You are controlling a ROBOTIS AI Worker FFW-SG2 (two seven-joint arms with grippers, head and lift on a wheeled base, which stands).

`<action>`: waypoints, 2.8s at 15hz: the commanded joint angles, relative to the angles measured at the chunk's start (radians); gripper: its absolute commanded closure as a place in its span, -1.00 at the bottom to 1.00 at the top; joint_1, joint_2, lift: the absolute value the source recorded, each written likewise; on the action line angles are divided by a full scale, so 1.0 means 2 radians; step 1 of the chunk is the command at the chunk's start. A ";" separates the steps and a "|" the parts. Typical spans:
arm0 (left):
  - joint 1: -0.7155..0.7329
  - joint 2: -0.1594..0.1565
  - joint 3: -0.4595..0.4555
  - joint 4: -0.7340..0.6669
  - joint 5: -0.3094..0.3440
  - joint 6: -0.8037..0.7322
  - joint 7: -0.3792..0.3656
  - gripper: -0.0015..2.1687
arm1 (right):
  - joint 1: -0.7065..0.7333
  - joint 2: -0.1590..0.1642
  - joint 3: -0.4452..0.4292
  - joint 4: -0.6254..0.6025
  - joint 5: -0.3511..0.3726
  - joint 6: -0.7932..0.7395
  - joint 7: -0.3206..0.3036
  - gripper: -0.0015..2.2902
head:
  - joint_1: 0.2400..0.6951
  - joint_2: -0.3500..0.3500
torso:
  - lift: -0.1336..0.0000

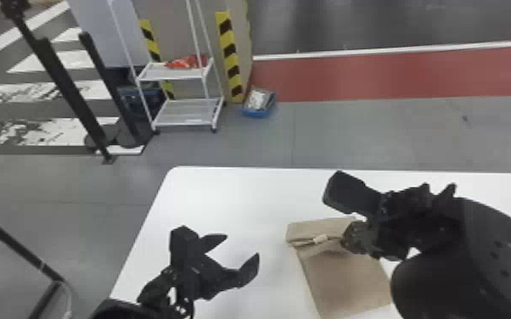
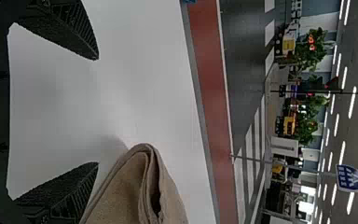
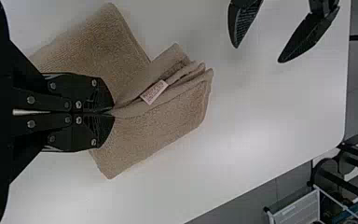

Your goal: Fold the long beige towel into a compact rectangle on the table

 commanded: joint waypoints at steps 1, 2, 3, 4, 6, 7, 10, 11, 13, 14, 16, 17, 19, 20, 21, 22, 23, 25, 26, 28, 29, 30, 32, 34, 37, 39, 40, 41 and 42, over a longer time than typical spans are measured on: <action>-0.021 0.000 -0.004 0.015 0.003 0.017 -0.010 -0.94 | 0.011 0.000 -0.004 -0.031 0.000 0.000 0.003 0.29 | 1.00 0.55 | 1.00; -0.022 0.000 -0.006 0.019 0.000 0.017 -0.020 -0.94 | 0.011 0.000 -0.008 -0.034 -0.001 0.000 0.002 0.29 | 1.00 0.54 | 1.00; -0.023 0.000 -0.013 0.023 -0.003 0.018 -0.025 -0.94 | 0.009 0.000 -0.013 -0.034 -0.004 -0.002 -0.002 0.29 | 1.00 0.53 | 1.00; -0.023 0.000 -0.017 0.024 -0.005 0.018 -0.026 -0.94 | 0.008 0.000 -0.022 -0.034 -0.012 -0.008 -0.006 0.29 | 1.00 0.52 | 1.00; -0.023 -0.001 -0.022 0.027 -0.004 0.018 -0.027 -0.94 | 0.004 0.000 -0.034 -0.033 -0.029 -0.011 -0.016 0.29 | 1.00 0.47 | 1.00; -0.022 -0.001 -0.023 0.027 -0.002 0.018 -0.027 -0.93 | 0.003 0.000 -0.039 -0.033 -0.034 -0.011 -0.020 0.29 | 1.00 0.45 | 1.00; -0.019 -0.009 -0.026 0.027 0.004 0.018 -0.034 -0.93 | 0.006 0.000 -0.045 -0.037 -0.044 -0.013 -0.022 0.29 | 1.00 0.39 | 1.00; -0.018 -0.014 -0.028 0.027 0.005 0.018 -0.035 -0.93 | 0.012 0.000 -0.045 -0.047 -0.047 -0.013 -0.022 0.29 | 1.00 0.37 | 1.00; -0.024 -0.019 -0.044 0.037 0.008 0.017 -0.034 -0.93 | 0.022 0.000 -0.045 -0.062 -0.054 -0.013 -0.021 0.29 | 1.00 0.35 | 1.00; -0.033 -0.025 -0.052 0.049 0.009 0.017 -0.033 -0.93 | 0.026 0.000 -0.046 -0.067 -0.058 -0.014 -0.021 0.29 | 1.00 0.32 | 1.00; -0.053 -0.035 -0.066 0.077 0.008 0.013 -0.027 -0.93 | 0.030 0.000 -0.051 -0.075 -0.066 -0.016 -0.021 0.29 | 1.00 0.28 | 1.00; -0.064 -0.041 -0.069 0.096 0.008 0.004 -0.020 -0.93 | 0.032 0.000 -0.052 -0.076 -0.069 -0.017 -0.021 0.29 | 1.00 0.26 | 1.00; -0.080 -0.048 -0.074 0.120 0.006 -0.006 -0.011 -0.93 | 0.033 0.000 -0.056 -0.077 -0.075 -0.017 -0.021 0.29 | 1.00 0.20 | 1.00; -0.089 -0.049 -0.078 0.133 0.006 -0.016 -0.002 -0.93 | 0.032 0.000 -0.058 -0.078 -0.078 -0.017 -0.021 0.29 | 1.00 0.18 | 1.00; -0.095 -0.050 -0.078 0.143 0.009 -0.023 0.004 -0.93 | 0.032 0.000 -0.058 -0.078 -0.080 -0.019 -0.020 0.29 | 1.00 0.18 | 1.00; -0.103 -0.050 -0.078 0.153 0.009 -0.033 0.009 -0.93 | 0.030 0.000 -0.058 -0.078 -0.080 -0.019 -0.020 0.29 | 1.00 0.17 | 1.00; -0.112 -0.053 -0.079 0.167 0.009 -0.039 0.010 -0.93 | 0.028 0.000 -0.058 -0.078 -0.082 -0.020 -0.020 0.29 | 1.00 0.18 | 1.00; -0.125 -0.055 -0.083 0.187 0.006 -0.049 0.022 -0.93 | 0.024 0.000 -0.058 -0.078 -0.089 -0.022 -0.019 0.29 | 1.00 0.18 | 1.00; -0.133 -0.057 -0.090 0.199 0.005 -0.062 0.024 -0.93 | 0.023 0.000 -0.058 -0.078 -0.090 -0.022 -0.019 0.29 | 1.00 0.19 | 1.00; -0.141 -0.060 -0.092 0.214 0.003 -0.063 0.024 -0.93 | 0.019 0.000 -0.059 -0.078 -0.092 -0.023 -0.019 0.29 | 1.00 0.19 | 1.00; -0.142 -0.061 -0.094 0.214 0.002 -0.063 0.024 -0.93 | 0.018 0.000 -0.062 -0.078 -0.095 -0.023 -0.019 0.29 | 1.00 0.18 | 1.00; -0.142 -0.061 -0.094 0.213 0.002 -0.063 0.023 -0.93 | 0.013 0.000 -0.066 -0.078 -0.098 -0.023 -0.020 0.29 | 1.00 0.18 | 1.00; -0.140 -0.058 -0.091 0.208 0.004 -0.063 0.016 -0.93 | 0.009 0.000 -0.075 -0.077 -0.102 -0.036 -0.020 0.29 | 1.00 0.16 | 1.00; -0.140 -0.059 -0.093 0.208 0.003 -0.063 0.015 -0.93 | 0.009 0.000 -0.082 -0.073 -0.105 -0.051 -0.021 0.29 | 1.00 0.14 | 1.00; -0.138 -0.058 -0.094 0.205 0.005 -0.062 0.012 -0.93 | 0.006 0.000 -0.087 -0.073 -0.107 -0.062 -0.021 0.29 | 1.00 0.12 | 1.00; -0.130 -0.056 -0.092 0.188 0.006 -0.054 0.009 -0.93 | 0.004 0.000 -0.094 -0.070 -0.109 -0.069 -0.021 0.29 | 1.00 0.12 | 1.00; -0.130 -0.059 -0.093 0.188 0.006 -0.054 0.010 -0.93 | 0.004 0.000 -0.094 -0.069 -0.110 -0.072 -0.021 0.29 | 1.00 0.11 | 1.00; -0.131 -0.060 -0.094 0.189 0.003 -0.054 0.011 -0.93 | 0.004 0.000 -0.096 -0.069 -0.117 -0.074 -0.021 0.29 | 1.00 0.10 | 1.00; -0.133 -0.061 -0.095 0.190 0.003 -0.054 0.011 -0.93 | 0.004 0.000 -0.098 -0.070 -0.118 -0.074 -0.021 0.29 | 1.00 0.10 | 1.00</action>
